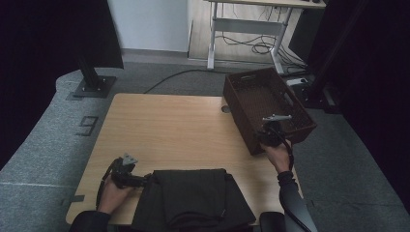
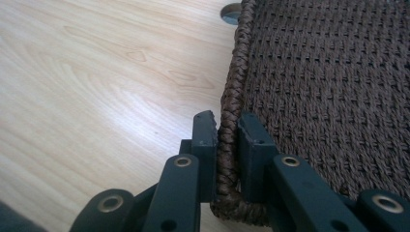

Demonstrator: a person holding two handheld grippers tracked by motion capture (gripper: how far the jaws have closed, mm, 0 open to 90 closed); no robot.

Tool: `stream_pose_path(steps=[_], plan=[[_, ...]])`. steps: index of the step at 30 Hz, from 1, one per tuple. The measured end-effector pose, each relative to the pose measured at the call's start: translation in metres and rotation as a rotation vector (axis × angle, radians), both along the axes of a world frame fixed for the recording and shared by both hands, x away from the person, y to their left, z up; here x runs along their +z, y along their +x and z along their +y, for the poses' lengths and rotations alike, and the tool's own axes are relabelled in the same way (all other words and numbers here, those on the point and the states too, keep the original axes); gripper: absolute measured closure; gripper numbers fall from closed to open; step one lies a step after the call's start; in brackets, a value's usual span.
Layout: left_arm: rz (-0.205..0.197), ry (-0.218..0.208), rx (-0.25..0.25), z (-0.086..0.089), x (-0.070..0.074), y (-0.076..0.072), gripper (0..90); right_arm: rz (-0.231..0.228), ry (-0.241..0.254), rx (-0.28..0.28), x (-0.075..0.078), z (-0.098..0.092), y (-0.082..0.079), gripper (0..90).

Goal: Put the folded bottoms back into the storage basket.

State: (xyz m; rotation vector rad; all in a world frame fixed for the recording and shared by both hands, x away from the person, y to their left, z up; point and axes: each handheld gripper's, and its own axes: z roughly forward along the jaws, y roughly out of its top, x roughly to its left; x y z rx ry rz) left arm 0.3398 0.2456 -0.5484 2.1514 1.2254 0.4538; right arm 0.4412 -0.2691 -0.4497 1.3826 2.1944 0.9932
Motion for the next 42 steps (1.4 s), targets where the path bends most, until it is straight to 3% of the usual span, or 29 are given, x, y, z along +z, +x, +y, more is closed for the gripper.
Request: stream_pose_path(steps=[15, 26, 42], plan=[[0.0, 0.0, 0.002, -0.001, 0.0, 0.0, 0.0, -0.005, 0.007, 0.028, -0.001, 0.018, -0.013, 77.6], [0.0, 0.001, 0.0, -0.001, 0.0, 0.0, 0.0, -0.013, -0.03, 0.068, -0.001, 0.04, -0.024, 76.7], [0.0, 0.001, 0.0, -0.001, 0.0, 0.0, 0.0, -0.01, -0.023, 0.131, -0.001, 0.074, -0.025, 74.6]])
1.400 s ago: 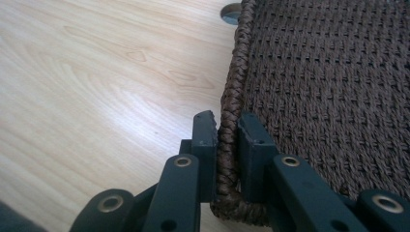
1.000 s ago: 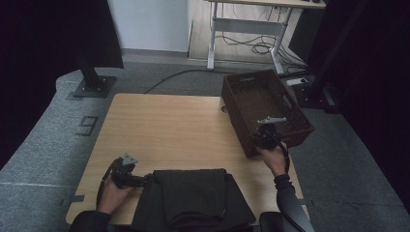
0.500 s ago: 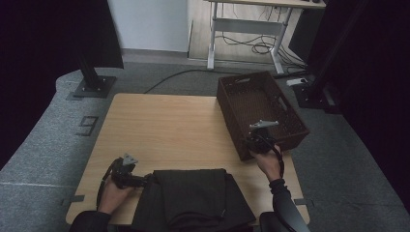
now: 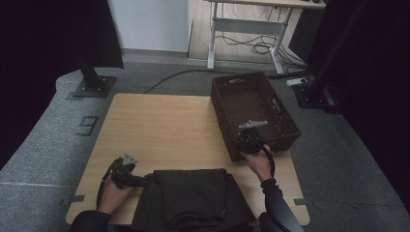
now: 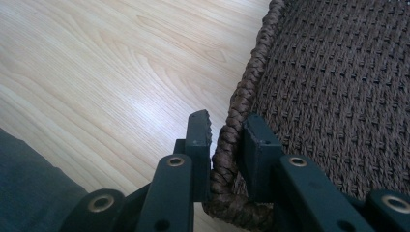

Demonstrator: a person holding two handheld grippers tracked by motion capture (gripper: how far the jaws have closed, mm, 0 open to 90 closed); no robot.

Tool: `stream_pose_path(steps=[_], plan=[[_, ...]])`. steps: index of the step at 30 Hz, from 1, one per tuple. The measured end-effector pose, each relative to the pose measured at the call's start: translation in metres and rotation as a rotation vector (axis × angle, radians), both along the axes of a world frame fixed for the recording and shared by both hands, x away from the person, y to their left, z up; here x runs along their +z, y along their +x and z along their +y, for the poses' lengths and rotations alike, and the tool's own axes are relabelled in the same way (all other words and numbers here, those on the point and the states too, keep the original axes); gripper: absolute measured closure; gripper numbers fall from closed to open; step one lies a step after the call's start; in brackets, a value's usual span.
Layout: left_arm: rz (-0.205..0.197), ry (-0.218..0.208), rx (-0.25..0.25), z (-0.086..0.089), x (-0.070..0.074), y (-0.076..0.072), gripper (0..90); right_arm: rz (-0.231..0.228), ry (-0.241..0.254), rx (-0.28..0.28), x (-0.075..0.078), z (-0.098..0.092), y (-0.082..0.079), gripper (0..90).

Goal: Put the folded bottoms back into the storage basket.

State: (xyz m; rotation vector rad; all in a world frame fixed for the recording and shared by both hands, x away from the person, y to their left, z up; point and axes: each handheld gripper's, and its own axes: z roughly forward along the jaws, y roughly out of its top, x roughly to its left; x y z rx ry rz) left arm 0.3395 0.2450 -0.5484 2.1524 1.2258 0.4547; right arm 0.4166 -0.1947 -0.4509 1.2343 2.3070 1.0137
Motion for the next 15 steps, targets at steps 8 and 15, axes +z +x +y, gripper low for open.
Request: stream_pose_path(steps=[8, 15], plan=[[0.0, 0.0, 0.0, 0.0, 0.0, 0.0, 0.0, 0.001, 0.006, 0.034, 0.0, 0.019, 0.002, 74.2], [0.0, -0.001, 0.001, 0.0, 0.0, 0.0, 0.0, 0.002, 0.016, 0.066, -0.001, 0.034, 0.002, 73.9]])
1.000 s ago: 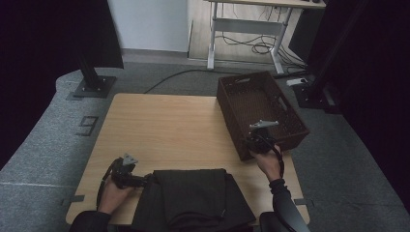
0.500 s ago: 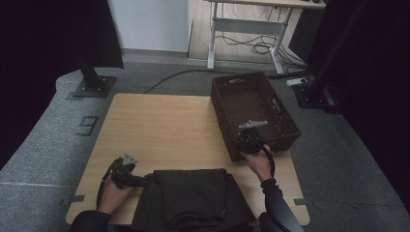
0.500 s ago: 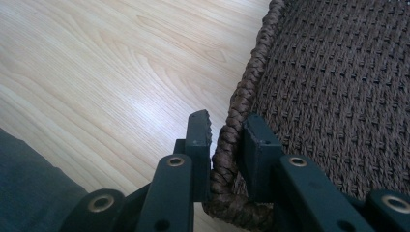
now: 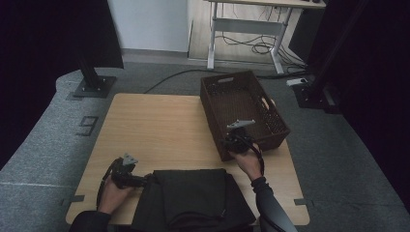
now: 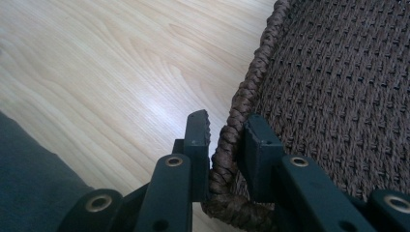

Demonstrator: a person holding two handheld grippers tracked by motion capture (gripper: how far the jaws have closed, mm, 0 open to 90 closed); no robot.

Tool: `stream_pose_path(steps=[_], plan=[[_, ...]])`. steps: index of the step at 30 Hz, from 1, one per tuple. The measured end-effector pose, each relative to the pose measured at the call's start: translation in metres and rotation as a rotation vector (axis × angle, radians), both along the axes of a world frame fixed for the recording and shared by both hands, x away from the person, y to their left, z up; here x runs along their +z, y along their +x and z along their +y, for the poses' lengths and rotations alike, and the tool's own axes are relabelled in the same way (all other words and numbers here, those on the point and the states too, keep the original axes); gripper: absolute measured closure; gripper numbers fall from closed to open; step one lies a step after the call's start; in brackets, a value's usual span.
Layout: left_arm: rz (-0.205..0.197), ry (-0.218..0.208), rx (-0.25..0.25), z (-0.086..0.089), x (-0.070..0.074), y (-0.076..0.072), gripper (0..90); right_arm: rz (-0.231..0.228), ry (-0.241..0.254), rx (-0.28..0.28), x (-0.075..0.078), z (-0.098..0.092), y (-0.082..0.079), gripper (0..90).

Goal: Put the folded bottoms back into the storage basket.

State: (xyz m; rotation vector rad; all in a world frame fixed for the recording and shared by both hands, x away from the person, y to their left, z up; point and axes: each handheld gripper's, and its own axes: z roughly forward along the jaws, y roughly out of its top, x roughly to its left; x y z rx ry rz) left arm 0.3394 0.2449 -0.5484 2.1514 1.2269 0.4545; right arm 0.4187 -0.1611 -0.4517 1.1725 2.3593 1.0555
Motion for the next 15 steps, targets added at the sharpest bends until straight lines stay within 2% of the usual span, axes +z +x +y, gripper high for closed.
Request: stream_pose_path(steps=[6, 12, 15], plan=[[0.0, 0.0, 0.0, 0.0, 0.0, 0.0, 0.0, 0.003, 0.007, 0.024, 0.001, -0.003, -0.002, 73.5], [0.0, 0.0, 0.0, 0.0, 0.0, 0.0, 0.0, 0.002, -0.009, 0.028, 0.005, -0.015, -0.006, 72.0], [0.0, -0.001, 0.001, 0.0, 0.0, 0.0, 0.0, -0.003, -0.012, 0.013, 0.006, -0.022, -0.008, 61.2]])
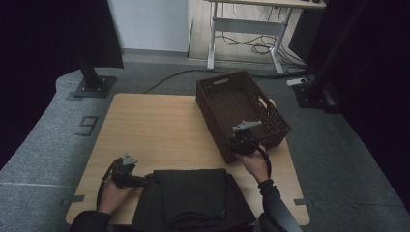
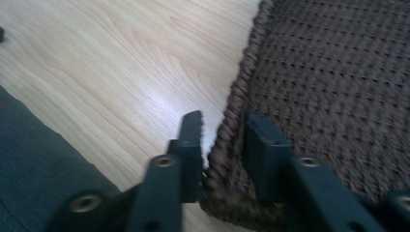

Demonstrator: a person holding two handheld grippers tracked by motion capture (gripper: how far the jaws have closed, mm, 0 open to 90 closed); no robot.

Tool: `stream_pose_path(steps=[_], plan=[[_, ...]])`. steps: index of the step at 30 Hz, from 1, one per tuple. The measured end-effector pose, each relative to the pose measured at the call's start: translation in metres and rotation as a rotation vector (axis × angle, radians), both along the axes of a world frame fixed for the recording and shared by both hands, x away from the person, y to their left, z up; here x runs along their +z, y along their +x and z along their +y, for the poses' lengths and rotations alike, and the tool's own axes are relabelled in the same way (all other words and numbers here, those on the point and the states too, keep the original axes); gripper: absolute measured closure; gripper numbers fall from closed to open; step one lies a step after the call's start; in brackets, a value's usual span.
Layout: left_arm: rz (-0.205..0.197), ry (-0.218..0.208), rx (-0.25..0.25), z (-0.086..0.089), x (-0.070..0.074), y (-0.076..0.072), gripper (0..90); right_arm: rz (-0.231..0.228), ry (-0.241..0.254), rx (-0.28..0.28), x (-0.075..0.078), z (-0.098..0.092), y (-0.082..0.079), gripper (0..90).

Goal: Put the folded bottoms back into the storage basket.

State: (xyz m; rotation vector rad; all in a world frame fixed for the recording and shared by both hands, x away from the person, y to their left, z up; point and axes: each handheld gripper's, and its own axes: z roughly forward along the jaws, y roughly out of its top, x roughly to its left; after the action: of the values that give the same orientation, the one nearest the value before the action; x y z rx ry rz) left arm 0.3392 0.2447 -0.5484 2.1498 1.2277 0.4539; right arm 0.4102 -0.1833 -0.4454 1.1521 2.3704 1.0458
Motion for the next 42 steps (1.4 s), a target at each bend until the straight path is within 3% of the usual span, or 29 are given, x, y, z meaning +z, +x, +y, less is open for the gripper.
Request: stream_pose_path(steps=[5, 7, 14, 21, 24, 27, 31, 42], plan=[[0.0, 0.002, -0.002, 0.0, 0.0, 0.0, 0.0, -0.028, 0.037, -0.044, 0.01, -0.017, -0.006, 43.8], [0.0, 0.002, -0.002, 0.0, 0.0, 0.0, 0.0, -0.031, 0.024, -0.059, 0.012, -0.02, -0.006, 39.4], [0.0, 0.003, -0.001, 0.0, 0.0, 0.0, 0.0, -0.063, 0.062, -0.116, 0.023, -0.029, -0.009, 34.8], [0.0, 0.002, 0.0, 0.0, 0.0, 0.0, 0.0, -0.06, -0.035, -0.202, 0.014, -0.03, -0.007, 26.1], [0.0, 0.001, 0.0, 0.0, 0.0, 0.0, 0.0, -0.077, -0.025, -0.235, 0.009, -0.029, -0.01, 25.2], [0.0, 0.001, 0.0, 0.0, 0.0, 0.0, 0.0, -0.106, -0.057, -0.26, 0.009, -0.03, -0.014, 25.1], [0.0, 0.002, -0.001, -0.001, 0.0, -0.001, 0.0, -0.123, -0.064, -0.27, 0.009, -0.034, -0.018, 25.0], [-0.001, 0.001, -0.001, -0.001, 0.0, -0.001, 0.0, -0.133, -0.097, -0.33, 0.007, -0.055, -0.025, 22.8]])
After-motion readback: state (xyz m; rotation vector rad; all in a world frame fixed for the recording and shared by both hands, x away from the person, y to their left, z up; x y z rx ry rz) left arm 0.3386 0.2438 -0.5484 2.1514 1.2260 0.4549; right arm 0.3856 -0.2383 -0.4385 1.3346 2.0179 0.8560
